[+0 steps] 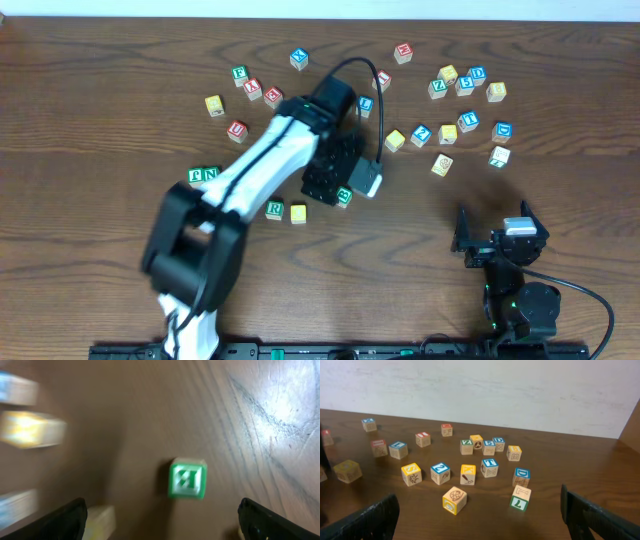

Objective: Spell out ROBOT

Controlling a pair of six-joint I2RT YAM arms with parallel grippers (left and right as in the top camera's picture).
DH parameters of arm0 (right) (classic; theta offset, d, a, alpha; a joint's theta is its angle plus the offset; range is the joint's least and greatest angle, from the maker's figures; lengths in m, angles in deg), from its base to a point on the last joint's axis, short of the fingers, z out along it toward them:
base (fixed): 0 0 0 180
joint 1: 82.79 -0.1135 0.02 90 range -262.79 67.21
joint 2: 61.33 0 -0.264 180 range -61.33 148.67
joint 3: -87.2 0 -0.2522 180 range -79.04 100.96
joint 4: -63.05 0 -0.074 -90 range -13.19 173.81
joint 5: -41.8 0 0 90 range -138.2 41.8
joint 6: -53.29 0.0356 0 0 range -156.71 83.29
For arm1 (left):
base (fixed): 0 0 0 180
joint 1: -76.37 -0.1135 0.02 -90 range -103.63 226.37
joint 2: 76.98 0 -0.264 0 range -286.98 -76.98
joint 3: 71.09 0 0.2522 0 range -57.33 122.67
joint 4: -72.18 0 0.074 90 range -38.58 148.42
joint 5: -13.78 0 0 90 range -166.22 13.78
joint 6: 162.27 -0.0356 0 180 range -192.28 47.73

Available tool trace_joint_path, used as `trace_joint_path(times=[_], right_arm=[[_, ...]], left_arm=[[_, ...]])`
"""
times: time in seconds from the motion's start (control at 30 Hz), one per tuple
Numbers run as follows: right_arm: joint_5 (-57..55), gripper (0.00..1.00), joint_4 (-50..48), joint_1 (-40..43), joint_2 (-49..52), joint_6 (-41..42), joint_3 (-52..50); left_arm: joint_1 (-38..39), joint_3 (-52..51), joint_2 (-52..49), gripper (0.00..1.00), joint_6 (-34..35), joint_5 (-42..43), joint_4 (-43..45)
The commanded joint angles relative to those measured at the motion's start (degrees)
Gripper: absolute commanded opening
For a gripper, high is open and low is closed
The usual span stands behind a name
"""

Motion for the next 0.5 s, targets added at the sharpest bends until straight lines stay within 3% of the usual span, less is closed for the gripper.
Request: trace_joint_path(times=[0.0, 0.13, 0.2, 0.37, 0.47], right_arm=[[-0.50, 0.99, 0.26, 0.35, -0.26, 0.52, -0.07], [-0.50, 0.99, 0.26, 0.35, -0.26, 0.52, -0.07], [-0.50, 0.99, 0.26, 0.35, -0.26, 0.50, -0.07], [-0.50, 0.99, 0.26, 0.35, -0.26, 0.50, -0.07], [-0.50, 0.99, 0.24, 0.35, -0.26, 0.52, -0.07]], left_arm=[[-1.33, 0.79, 9.62, 0.95, 6.67, -0.04, 0.76], [-2.47, 0.79, 15.23, 0.95, 19.52, -0.07, 3.43], [-3.39, 0.79, 17.44, 0.95, 30.51, -0.09, 5.27], [-5.68, 0.79, 19.15, 0.95, 65.35, -0.59, 9.03], [-5.99, 0.72, 18.91, 0.95, 89.42, -9.05, 9.03]])
